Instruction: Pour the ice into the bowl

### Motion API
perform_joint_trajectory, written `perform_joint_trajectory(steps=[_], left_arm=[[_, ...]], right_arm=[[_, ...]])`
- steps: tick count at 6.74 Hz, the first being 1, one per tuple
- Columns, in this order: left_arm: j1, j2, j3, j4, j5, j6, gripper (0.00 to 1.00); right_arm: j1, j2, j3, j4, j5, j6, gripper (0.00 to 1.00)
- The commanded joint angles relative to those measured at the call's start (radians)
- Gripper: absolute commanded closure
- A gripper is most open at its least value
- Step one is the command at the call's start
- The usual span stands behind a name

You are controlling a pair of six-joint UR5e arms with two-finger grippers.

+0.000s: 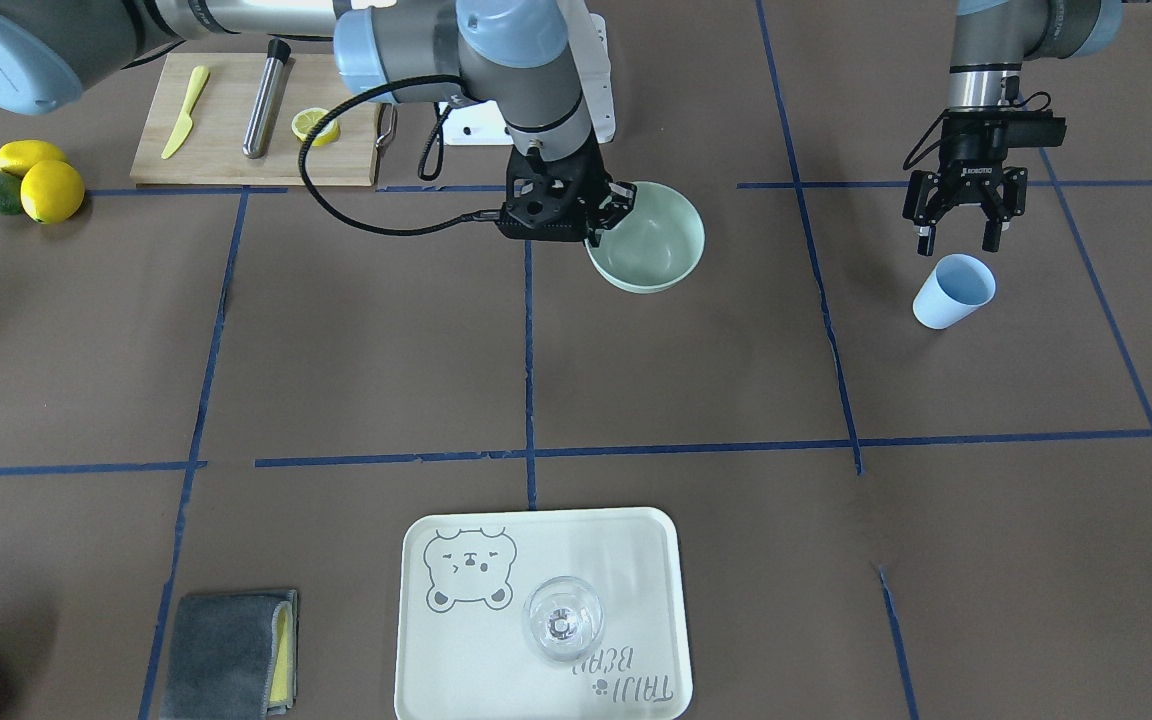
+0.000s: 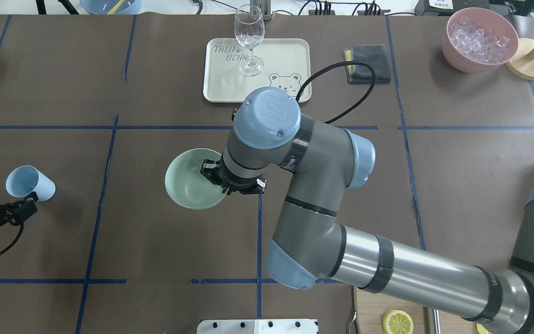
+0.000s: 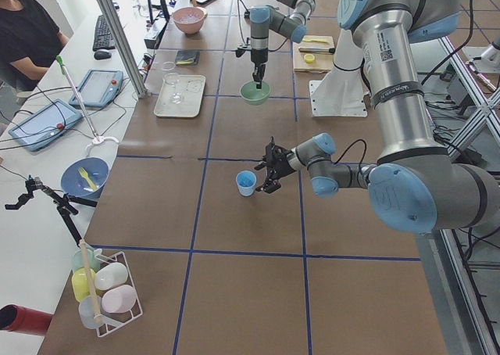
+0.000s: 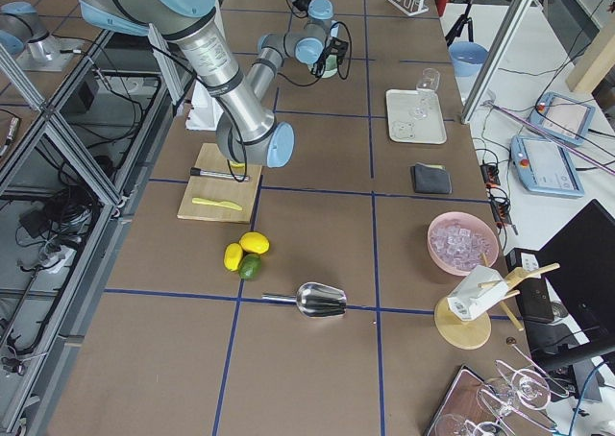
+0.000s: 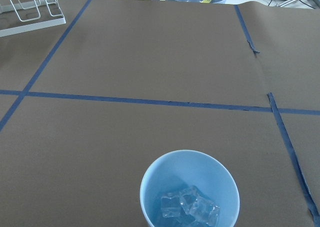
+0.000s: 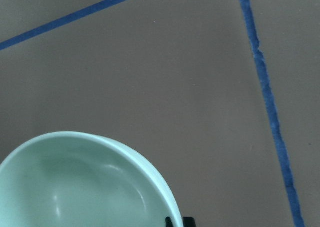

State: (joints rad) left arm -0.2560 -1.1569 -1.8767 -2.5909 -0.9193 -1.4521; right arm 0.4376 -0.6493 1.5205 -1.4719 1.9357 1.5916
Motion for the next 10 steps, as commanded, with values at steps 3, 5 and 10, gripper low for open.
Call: perform_joint_trajectory(steps=[3, 5, 10], left_arm=[[0.001, -0.062, 0.086, 0.002, 0.112, -0.005, 0.0], [0.001, -0.124, 0.157, 0.002, 0.134, -0.005, 0.0], [0.001, -0.148, 0.198, 0.002, 0.18, -0.005, 0.0]], right_arm=[[-0.048, 0.115, -0.247, 0.099, -0.084, 0.013, 1.0], [-0.048, 0.117, -0.291, 0.11, -0.116, 0.008, 1.0], [-0.048, 0.143, -0.356, 0.202, -0.129, 0.01, 1.0]])
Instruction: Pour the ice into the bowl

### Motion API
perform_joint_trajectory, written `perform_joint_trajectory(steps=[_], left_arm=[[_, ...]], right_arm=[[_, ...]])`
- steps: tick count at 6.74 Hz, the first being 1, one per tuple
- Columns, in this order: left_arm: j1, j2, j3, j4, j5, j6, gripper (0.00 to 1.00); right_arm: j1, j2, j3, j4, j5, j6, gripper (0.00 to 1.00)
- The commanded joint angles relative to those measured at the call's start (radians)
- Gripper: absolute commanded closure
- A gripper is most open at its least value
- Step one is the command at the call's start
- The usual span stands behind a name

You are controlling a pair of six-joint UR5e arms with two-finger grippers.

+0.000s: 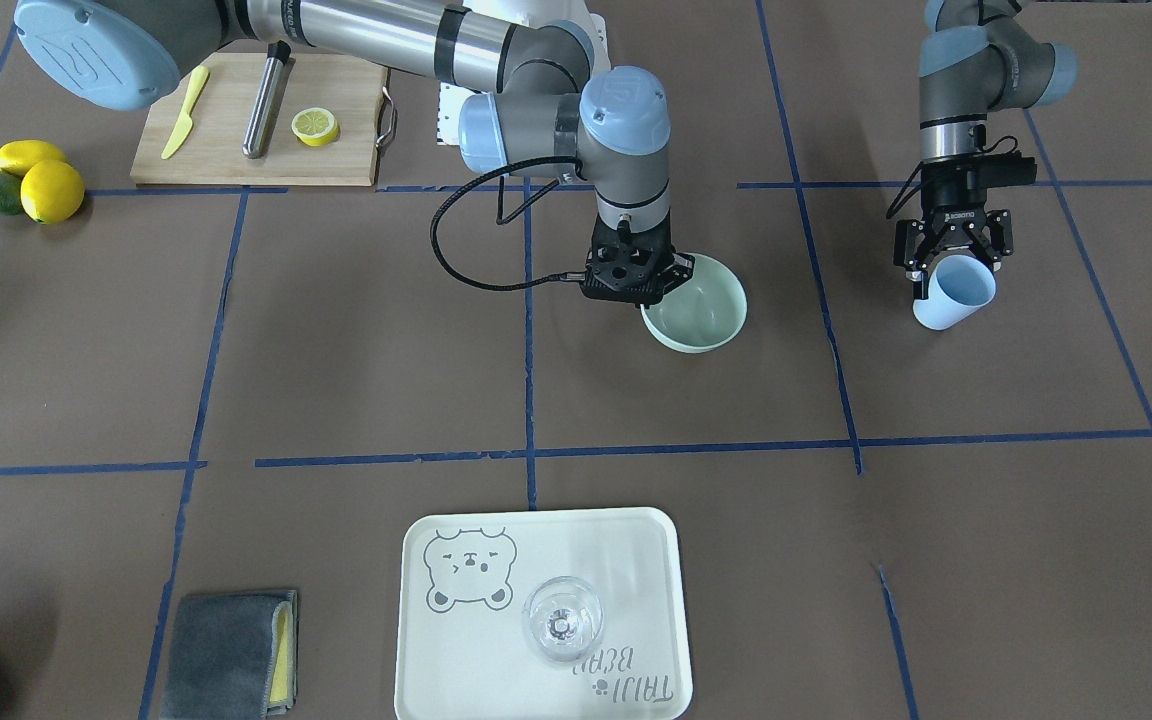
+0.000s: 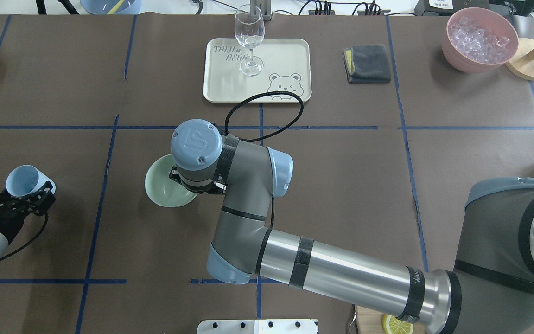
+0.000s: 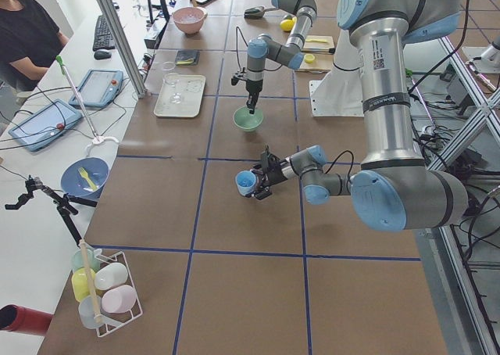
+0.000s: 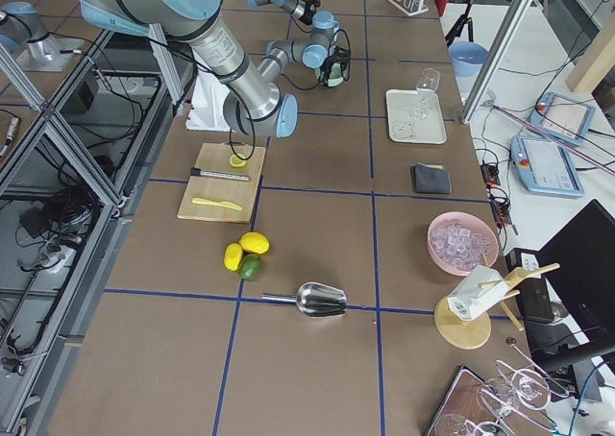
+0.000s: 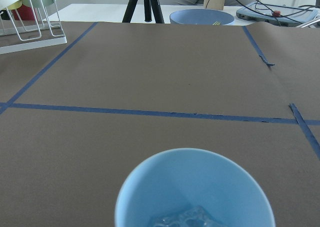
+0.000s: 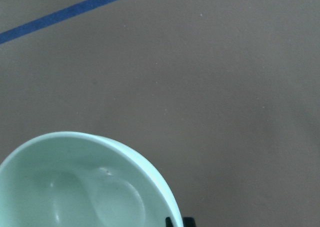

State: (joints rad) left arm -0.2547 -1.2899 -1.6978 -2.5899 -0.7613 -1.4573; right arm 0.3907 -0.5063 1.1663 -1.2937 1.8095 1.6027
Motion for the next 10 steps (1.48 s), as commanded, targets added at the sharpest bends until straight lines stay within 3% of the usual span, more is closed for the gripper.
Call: perform_joint_trajectory(steps=[1, 2, 3, 4, 5, 6, 8, 9, 10], left_arm=[[0.0, -0.02, 0.026, 0.001, 0.023, 0.0, 0.0], [0.0, -0.022, 0.026, 0.001, 0.023, 0.0, 0.0], [0.0, -0.022, 0.03, 0.001, 0.023, 0.0, 0.0], [0.0, -0.026, 0.03, 0.001, 0.023, 0.002, 0.0], [0.0, -0.028, 0.036, -0.001, 0.023, 0.002, 0.01], [0.0, -0.029, 0.047, -0.001, 0.025, 0.002, 0.16], [0.0, -0.032, 0.058, -0.004, 0.023, 0.0, 0.74], [-0.005, -0.032, 0.055, -0.006, 0.025, 0.0, 1.0], [-0.014, -0.022, 0.02, -0.007, 0.023, 0.015, 1.0]], right_arm=[[-0.001, 0.002, -0.019, 0.048, -0.013, -0.001, 0.9], [-0.003, 0.002, -0.02, 0.054, -0.015, -0.001, 0.67], [-0.004, 0.002, -0.02, 0.054, -0.027, -0.001, 0.34], [-0.007, 0.002, -0.02, 0.054, -0.051, 0.0, 0.11], [-0.007, 0.003, -0.016, 0.056, -0.055, 0.002, 0.01], [-0.004, 0.017, -0.01, 0.054, -0.053, 0.0, 0.0], [0.011, 0.025, 0.027, 0.042, -0.027, -0.001, 0.0], [0.046, 0.02, 0.05, 0.028, 0.053, 0.0, 0.0], [0.086, 0.011, 0.132, -0.057, 0.11, -0.004, 0.0]])
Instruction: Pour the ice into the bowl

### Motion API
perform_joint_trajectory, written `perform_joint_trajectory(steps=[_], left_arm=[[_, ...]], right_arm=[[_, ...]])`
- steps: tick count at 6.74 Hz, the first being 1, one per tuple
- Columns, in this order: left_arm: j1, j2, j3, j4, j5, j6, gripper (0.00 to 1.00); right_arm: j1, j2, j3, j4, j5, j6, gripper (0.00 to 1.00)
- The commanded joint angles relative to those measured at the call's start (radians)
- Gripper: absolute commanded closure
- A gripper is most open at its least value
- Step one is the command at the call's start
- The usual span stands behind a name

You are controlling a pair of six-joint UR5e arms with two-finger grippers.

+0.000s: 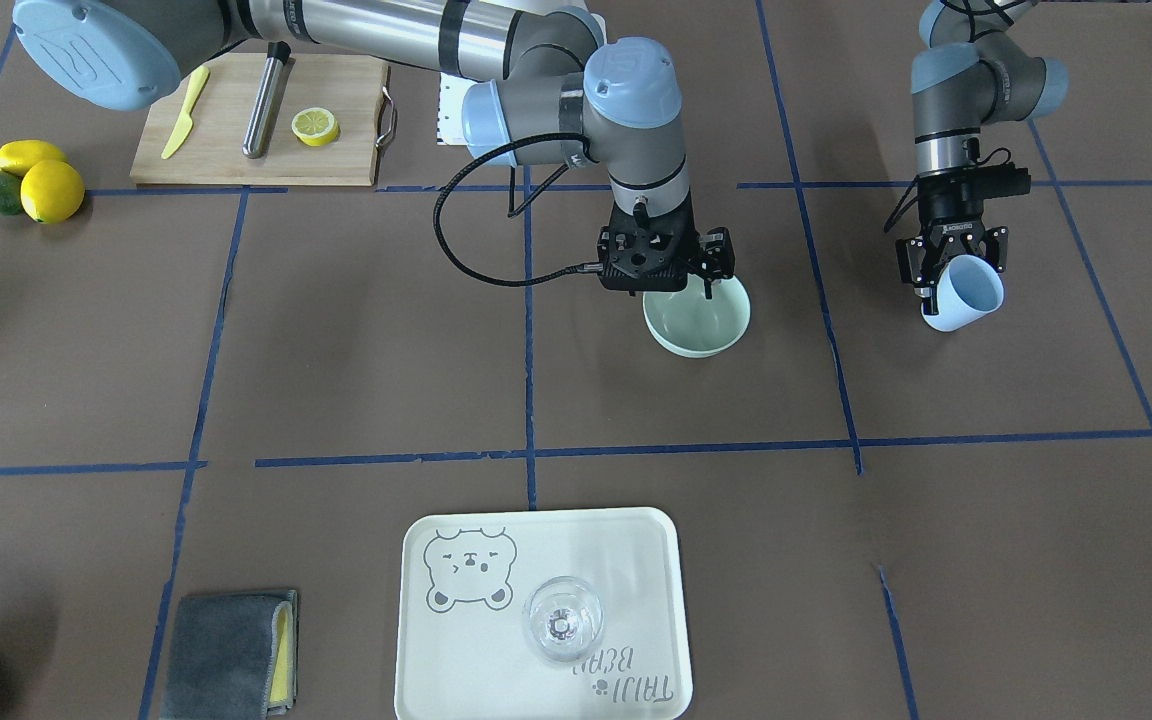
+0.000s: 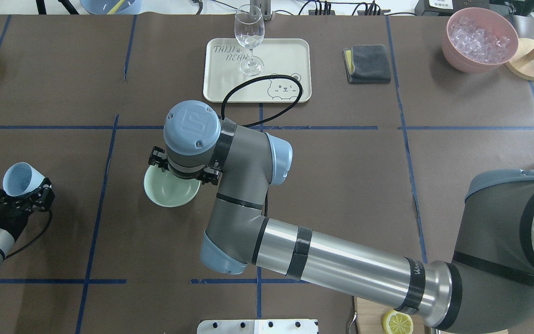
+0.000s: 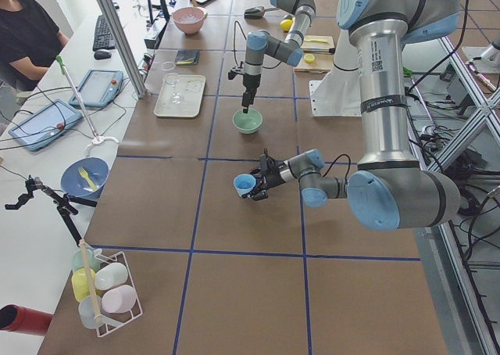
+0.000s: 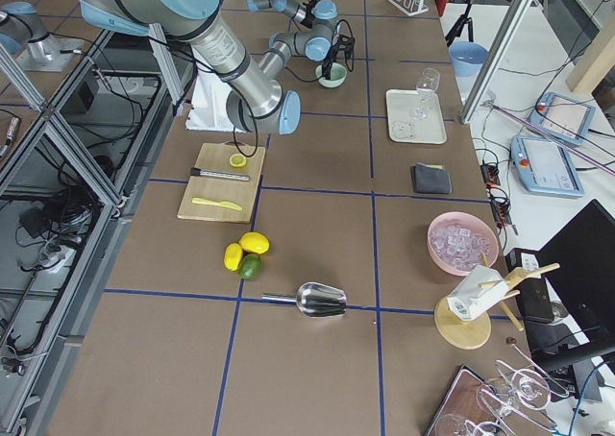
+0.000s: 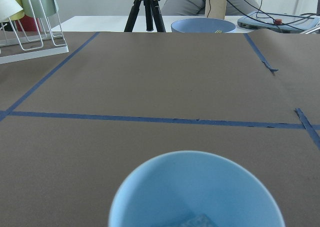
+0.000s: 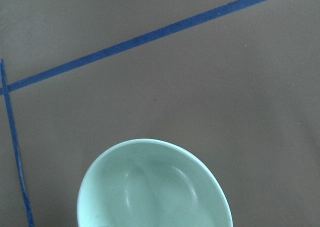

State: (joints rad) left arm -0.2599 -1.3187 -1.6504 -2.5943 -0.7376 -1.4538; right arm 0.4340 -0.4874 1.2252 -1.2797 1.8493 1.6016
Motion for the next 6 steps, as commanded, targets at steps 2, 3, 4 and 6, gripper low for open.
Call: perform_joint_trajectory(steps=[2, 3, 4, 6], left_arm=[[-0.013, 0.019, -0.154, 0.0, 0.0, 0.101, 1.0], [-0.015, 0.018, -0.172, 0.005, 0.001, 0.104, 1.0], [-0.015, 0.018, -0.219, 0.031, 0.001, 0.178, 1.0], [-0.015, -0.002, -0.38, 0.296, 0.015, 0.191, 1.0]], right_arm=[[0.113, -0.17, 0.341, -0.17, 0.139, -0.014, 0.0], [0.124, -0.271, 0.449, -0.17, 0.137, -0.038, 0.0], [0.129, -0.355, 0.52, -0.168, 0.134, -0.064, 0.0], [0.129, -0.41, 0.546, -0.158, 0.128, -0.066, 0.0]])
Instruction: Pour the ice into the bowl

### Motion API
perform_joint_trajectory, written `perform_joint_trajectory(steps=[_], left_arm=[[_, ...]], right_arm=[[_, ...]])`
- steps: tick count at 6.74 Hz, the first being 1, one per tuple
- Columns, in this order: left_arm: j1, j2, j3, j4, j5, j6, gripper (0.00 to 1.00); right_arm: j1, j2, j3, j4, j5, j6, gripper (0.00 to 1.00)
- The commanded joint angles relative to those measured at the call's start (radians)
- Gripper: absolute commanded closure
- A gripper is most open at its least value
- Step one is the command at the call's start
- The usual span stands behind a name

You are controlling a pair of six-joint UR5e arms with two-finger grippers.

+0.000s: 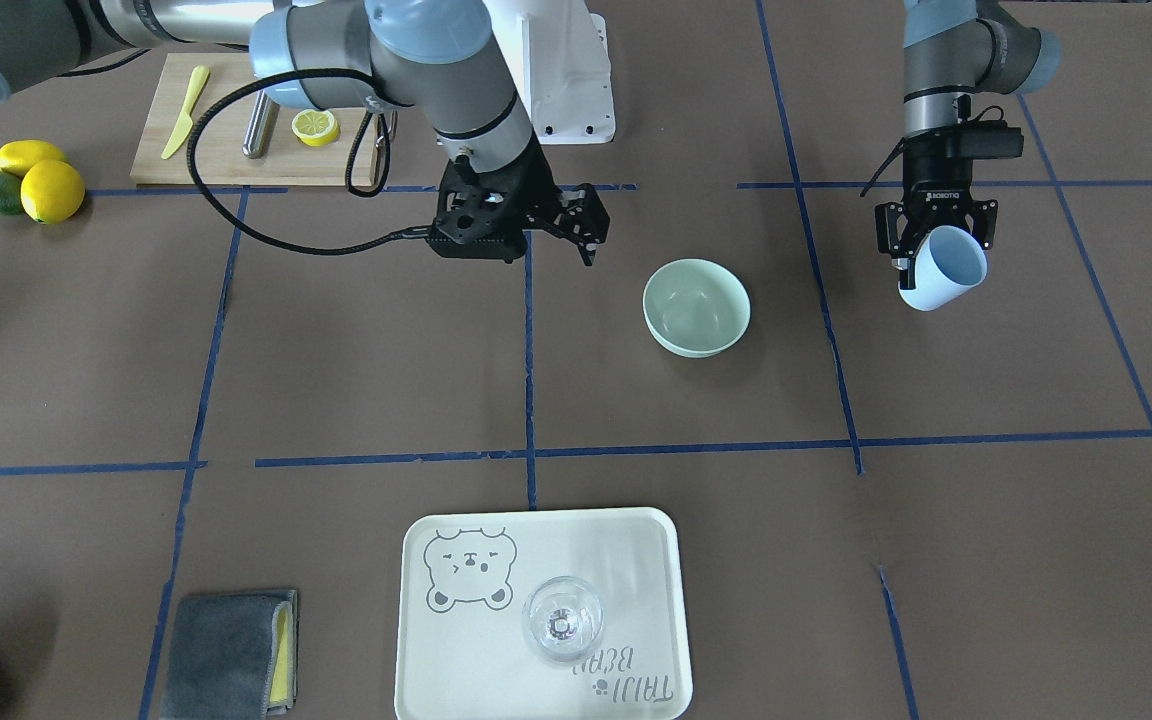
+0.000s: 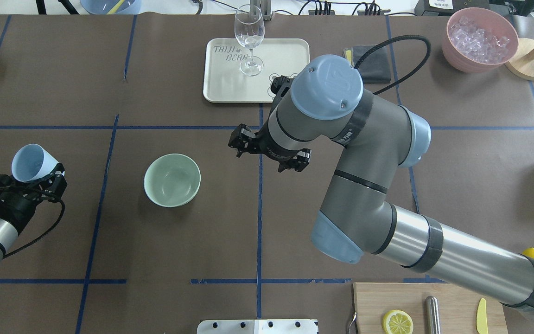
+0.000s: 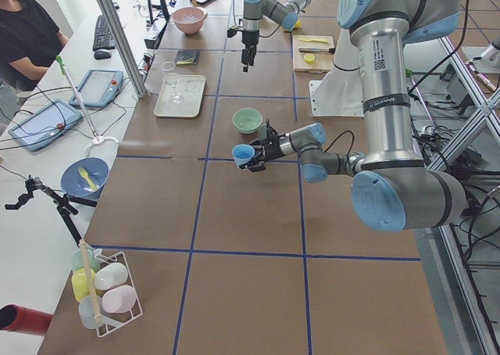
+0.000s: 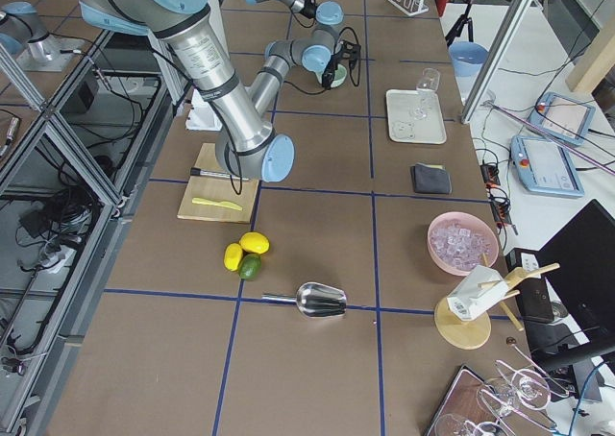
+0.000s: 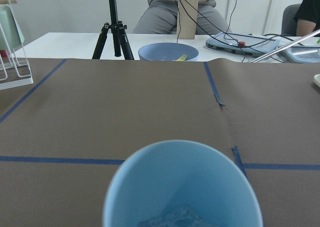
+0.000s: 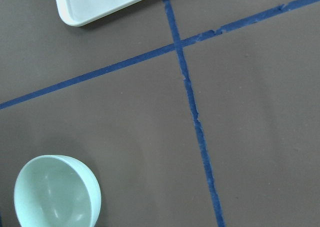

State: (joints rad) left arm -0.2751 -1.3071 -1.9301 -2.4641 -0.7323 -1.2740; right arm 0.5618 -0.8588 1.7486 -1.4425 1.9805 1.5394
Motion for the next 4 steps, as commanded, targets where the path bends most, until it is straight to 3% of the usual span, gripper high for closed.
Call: perform_joint_trajectory(steps=[1, 2, 4], left_arm=[[0.002, -0.021, -0.136, 0.222, 0.011, 0.012, 1.0], [0.005, -0.079, -0.126, 0.238, 0.014, 0.012, 1.0], [0.01, -0.257, -0.115, 0.399, 0.01, 0.025, 1.0]], right_arm=[[0.0, -0.072, 0.047, 0.01, -0.008, -0.025, 0.0], [-0.002, -0.107, 0.058, 0.055, -0.009, -0.03, 0.0], [-0.002, -0.135, 0.058, 0.088, -0.011, -0.03, 0.0]])
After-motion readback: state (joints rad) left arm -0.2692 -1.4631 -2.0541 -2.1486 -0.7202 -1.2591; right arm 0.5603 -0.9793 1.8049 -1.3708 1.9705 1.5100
